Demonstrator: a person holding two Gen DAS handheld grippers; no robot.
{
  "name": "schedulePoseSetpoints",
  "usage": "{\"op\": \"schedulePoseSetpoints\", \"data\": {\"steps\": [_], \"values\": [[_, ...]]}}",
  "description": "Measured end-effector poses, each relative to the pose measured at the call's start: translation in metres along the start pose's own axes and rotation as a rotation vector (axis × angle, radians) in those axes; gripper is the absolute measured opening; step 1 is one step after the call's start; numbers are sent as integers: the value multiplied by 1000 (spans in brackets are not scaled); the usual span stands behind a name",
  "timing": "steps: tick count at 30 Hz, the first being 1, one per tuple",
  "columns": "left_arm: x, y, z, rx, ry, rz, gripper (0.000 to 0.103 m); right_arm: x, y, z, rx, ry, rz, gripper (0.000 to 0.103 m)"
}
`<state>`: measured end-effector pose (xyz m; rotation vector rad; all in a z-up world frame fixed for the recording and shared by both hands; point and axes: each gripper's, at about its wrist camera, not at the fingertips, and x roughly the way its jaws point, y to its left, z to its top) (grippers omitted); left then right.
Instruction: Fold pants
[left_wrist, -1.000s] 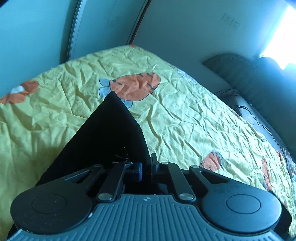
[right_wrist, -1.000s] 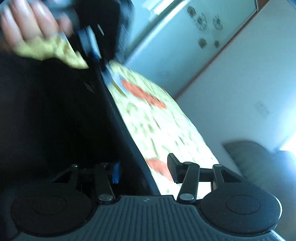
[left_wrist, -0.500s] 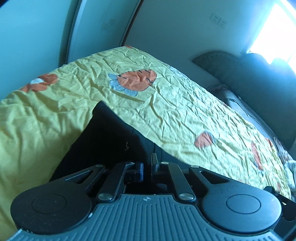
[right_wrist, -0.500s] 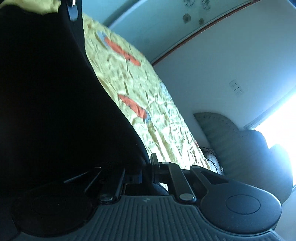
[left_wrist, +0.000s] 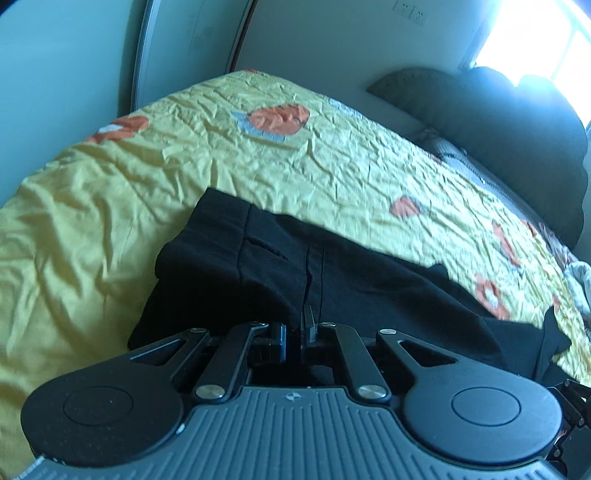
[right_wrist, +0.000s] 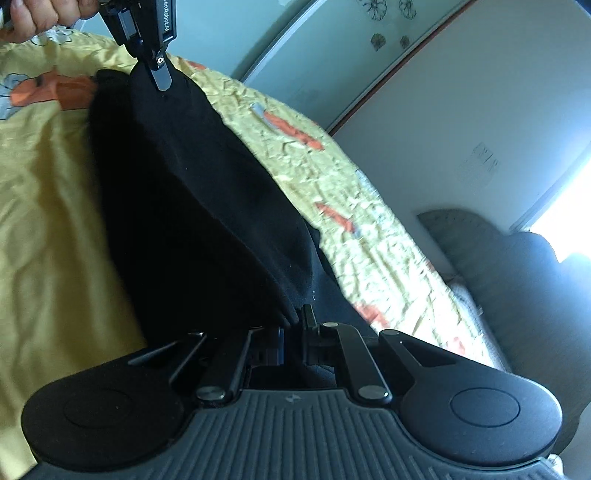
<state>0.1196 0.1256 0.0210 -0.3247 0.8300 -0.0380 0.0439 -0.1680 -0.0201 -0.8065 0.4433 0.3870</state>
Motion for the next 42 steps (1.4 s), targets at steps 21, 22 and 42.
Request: {"op": "schedulePoseSetpoints", "data": {"steps": [21,22,42], "values": [[-3,-13,-20,138,27,153,30,-11,24,-28,122,36,116,8],[-7,-13,-19,135,34,153,31,-12,21,-29,136,38,128,8],[13,-160,-43,442,46,-99,40,-8,-48,-72,649,94,326,10]]}}
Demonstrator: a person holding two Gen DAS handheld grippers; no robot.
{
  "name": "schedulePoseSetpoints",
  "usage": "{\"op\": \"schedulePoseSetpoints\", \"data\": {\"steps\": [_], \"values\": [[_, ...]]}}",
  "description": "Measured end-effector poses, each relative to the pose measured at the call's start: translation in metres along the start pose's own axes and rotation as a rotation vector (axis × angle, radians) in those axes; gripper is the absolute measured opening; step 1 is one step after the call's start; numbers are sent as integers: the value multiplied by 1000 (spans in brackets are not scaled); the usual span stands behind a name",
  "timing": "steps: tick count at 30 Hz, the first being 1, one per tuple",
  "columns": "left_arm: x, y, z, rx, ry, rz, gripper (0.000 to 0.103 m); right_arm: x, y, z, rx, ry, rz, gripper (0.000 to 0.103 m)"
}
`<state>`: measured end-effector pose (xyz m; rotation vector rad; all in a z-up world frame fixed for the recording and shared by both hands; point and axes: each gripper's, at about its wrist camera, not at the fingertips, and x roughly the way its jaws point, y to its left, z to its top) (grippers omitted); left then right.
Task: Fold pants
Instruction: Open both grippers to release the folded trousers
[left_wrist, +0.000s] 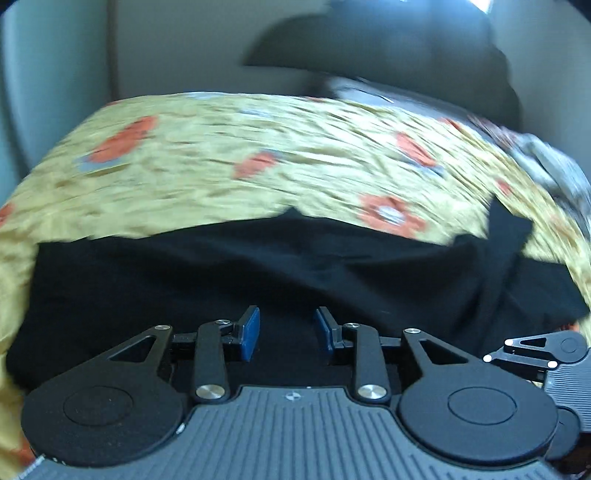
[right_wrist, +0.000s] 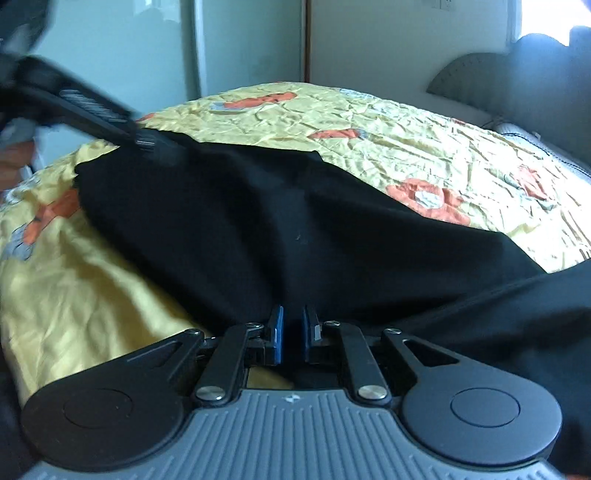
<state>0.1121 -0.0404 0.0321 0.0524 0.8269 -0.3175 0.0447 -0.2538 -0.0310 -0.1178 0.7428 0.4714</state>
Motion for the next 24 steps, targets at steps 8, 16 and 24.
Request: {"op": "schedulePoseSetpoints", "data": {"steps": [8,16,24], "values": [[41,-78,-5,153,42,-127,46,-67,-78,-25,297,-198,-302,11],[60,-118,-13,248,32,-69,56,-75,-150,-81,484,-115,-603,39],[64,-127,-14,276,23,-33,62,-95,-159,-96,594,-211,-672,39]]}}
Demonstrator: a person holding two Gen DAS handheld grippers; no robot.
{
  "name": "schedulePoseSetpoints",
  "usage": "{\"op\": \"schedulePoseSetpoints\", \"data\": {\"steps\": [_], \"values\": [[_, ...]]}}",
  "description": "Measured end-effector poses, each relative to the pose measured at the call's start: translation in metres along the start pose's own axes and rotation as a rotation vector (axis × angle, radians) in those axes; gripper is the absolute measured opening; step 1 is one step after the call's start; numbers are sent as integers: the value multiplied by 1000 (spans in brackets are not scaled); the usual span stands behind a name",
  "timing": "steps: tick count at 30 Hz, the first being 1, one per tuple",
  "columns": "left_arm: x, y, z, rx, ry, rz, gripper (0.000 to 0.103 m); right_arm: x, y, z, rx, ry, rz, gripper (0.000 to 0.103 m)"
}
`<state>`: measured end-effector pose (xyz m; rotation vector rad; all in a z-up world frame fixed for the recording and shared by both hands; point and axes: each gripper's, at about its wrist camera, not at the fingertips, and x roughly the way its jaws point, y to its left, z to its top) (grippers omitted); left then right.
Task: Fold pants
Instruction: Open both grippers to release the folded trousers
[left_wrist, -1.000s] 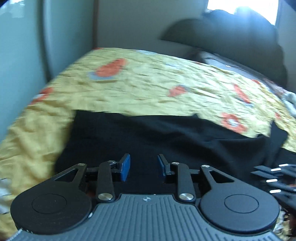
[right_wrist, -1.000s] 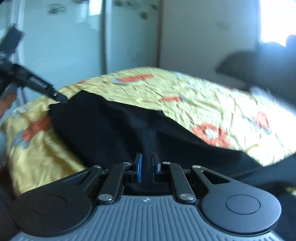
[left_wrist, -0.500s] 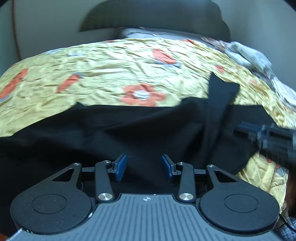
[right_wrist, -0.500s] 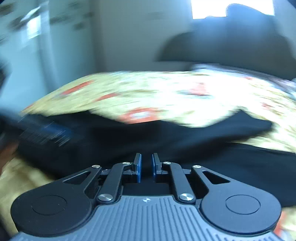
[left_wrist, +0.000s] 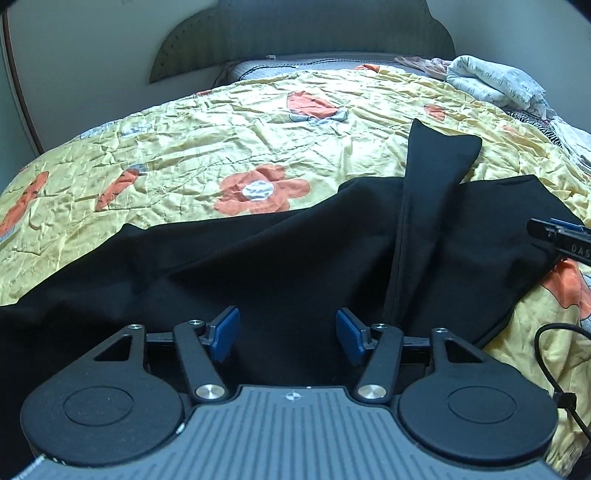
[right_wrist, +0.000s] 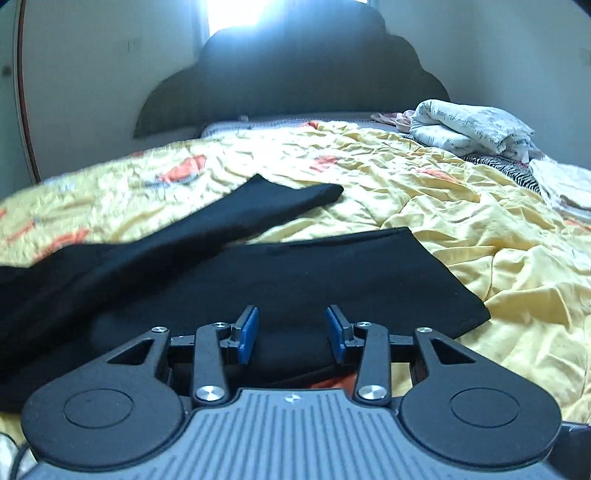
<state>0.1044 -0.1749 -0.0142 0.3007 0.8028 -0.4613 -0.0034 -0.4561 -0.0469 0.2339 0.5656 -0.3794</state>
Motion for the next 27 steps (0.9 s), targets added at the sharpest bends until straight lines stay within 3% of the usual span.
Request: {"op": "schedulePoseSetpoints", "data": {"steps": [6,13,18,24,27], "values": [[2,-2,0,-6,9,0,63,9,4,-2,-35,43,3,40],[3,-3,1,-17,6,-9,64,10,10,-6,-82,42,-20,52],[1,-1,5,-34,-3,-15,64,8,10,0,-70,33,-22,53],[-4,-2,9,-51,-41,-81,65,18,20,46,-53,-23,39,53],[-3,-9,8,-25,-43,-126,66,45,35,79,-55,-25,78,53]]}}
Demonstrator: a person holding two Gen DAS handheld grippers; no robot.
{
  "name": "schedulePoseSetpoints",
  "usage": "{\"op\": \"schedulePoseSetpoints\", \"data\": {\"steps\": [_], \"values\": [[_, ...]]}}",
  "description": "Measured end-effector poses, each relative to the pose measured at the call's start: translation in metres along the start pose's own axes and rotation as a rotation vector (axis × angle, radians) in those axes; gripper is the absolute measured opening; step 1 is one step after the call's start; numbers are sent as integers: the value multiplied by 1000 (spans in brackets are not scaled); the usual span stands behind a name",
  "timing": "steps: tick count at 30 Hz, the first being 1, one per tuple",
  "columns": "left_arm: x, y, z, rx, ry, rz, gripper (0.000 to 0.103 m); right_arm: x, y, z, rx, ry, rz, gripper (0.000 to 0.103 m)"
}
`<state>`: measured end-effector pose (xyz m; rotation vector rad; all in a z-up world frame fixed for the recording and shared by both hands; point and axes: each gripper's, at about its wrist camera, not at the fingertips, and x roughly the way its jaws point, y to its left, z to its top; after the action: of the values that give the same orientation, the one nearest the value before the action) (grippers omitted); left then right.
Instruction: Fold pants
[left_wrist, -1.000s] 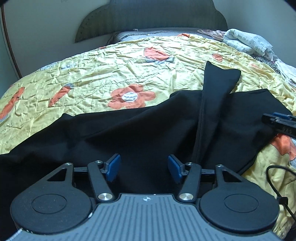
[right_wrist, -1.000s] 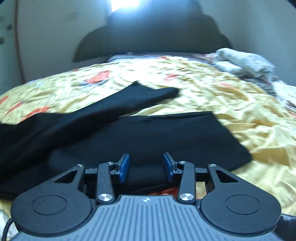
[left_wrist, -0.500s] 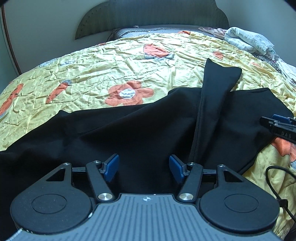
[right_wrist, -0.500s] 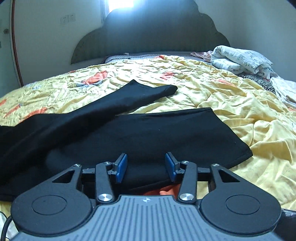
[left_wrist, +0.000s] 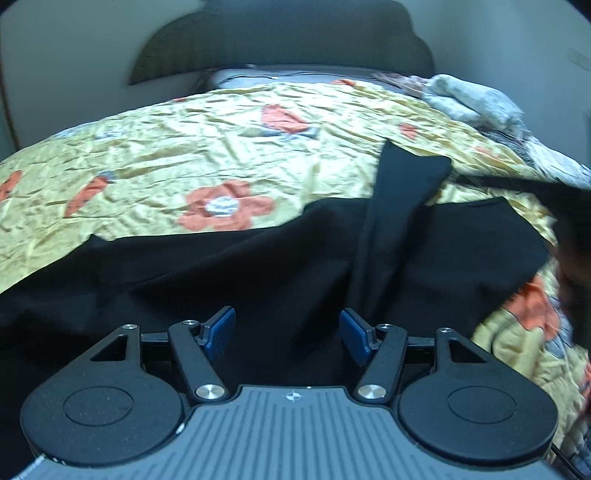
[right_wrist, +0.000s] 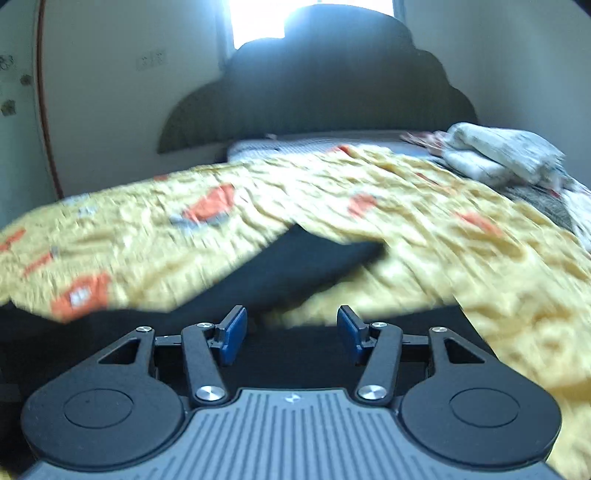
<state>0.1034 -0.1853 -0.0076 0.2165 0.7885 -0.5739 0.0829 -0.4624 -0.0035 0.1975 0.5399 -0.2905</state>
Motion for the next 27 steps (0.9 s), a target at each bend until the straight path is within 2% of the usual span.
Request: {"op": "schedulePoseSetpoints", "data": {"steps": [5,9,11,13,17,18,19,22,24,27], "values": [[10,-10,-3,33,9,-54,66,72,13,36,82,98,26,56],[19,-18,-5,59,19,-58,65,132,9,46,201,200,-63,60],[21,-21,-8,81,12,-60,64,151,4,48,237,206,-109,64],[22,-25,-10,108,4,-56,64,162,3,51,235,194,-168,73],[25,-30,-13,136,-9,-51,55,176,3,55,188,183,-209,73],[26,-30,-13,136,-14,-50,51,175,1,55,184,175,-211,67],[25,-31,-13,136,-17,-49,49,174,1,55,183,167,-214,49],[27,-30,-12,137,-25,-36,36,163,-15,52,232,141,-174,21],[28,-30,-11,137,-30,-27,27,152,-28,49,276,124,-148,12],[25,-33,-11,151,-52,-7,18,129,-49,44,329,86,-122,9]]}}
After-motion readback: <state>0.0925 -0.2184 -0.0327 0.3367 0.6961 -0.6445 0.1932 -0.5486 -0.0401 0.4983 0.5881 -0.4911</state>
